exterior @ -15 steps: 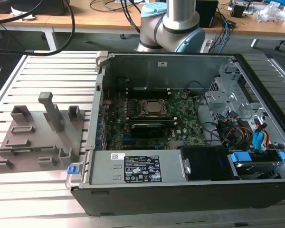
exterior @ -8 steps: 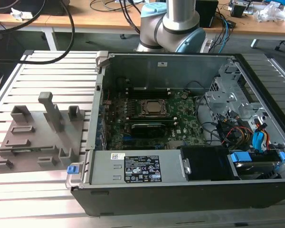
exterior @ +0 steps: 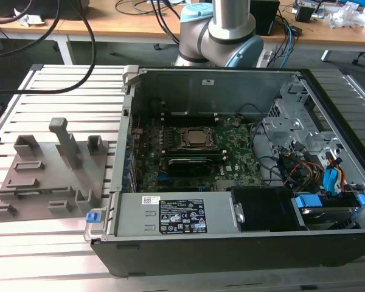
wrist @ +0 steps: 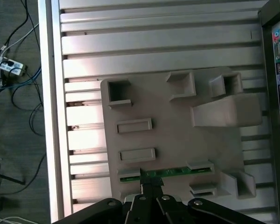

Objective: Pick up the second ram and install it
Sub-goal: 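Reach for the second ram, then pick up the second ram and move it above second insertion slot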

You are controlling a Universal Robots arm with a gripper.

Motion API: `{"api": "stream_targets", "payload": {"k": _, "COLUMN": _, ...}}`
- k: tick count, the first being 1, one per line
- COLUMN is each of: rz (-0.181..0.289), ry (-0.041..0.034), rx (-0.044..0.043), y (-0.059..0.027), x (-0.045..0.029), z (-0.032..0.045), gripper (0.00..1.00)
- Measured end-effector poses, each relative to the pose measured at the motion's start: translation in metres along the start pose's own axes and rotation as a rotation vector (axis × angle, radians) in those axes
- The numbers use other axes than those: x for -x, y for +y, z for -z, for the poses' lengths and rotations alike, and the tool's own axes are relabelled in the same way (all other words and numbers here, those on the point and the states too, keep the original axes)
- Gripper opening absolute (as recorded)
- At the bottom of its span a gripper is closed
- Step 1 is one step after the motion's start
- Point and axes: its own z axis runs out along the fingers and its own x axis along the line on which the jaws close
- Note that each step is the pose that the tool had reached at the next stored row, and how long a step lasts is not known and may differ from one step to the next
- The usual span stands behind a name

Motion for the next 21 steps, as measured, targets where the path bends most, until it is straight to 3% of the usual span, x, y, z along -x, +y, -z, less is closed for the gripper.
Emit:
{"api": "stream_targets", "payload": {"k": 1, "rz": 0.0, "ry": -0.0002, "rx": -0.0014, "y": -0.0023, "x": 0.0009, "z": -0.003, "gripper": 0.11}}
{"api": "stream_targets", "payload": {"k": 4, "rz": 0.001, "ry": -0.0009, "rx": -0.0249, "y": -0.0033, "x": 0.0069, "z": -0.0064, "gripper": 0.11}}
{"api": "stream_targets", "payload": {"k": 5, "rz": 0.001, "ry": -0.0006, "rx": -0.0271, "y": -0.0032, "x": 0.0082, "z": -0.0074, "gripper": 0.11}}
{"api": "stream_targets", "payload": {"k": 10, "rz": 0.002, "ry": 0.0068, "rx": -0.0288, "y": -0.0016, "x": 0.0324, "z": -0.0109, "gripper": 0.11}}
{"api": "stream_targets", "payload": {"k": 20, "rz": 0.001, "ry": 0.0071, "rx": -0.0287, "y": -0.0014, "x": 0.0348, "z": -0.0111, "gripper": 0.11}}
{"api": "stream_targets", "payload": {"k": 21, "rz": 0.02, "ry": 0.0076, "rx": -0.0286, "y": -0.0014, "x": 0.0349, "z": -0.0111, "gripper": 0.11}}
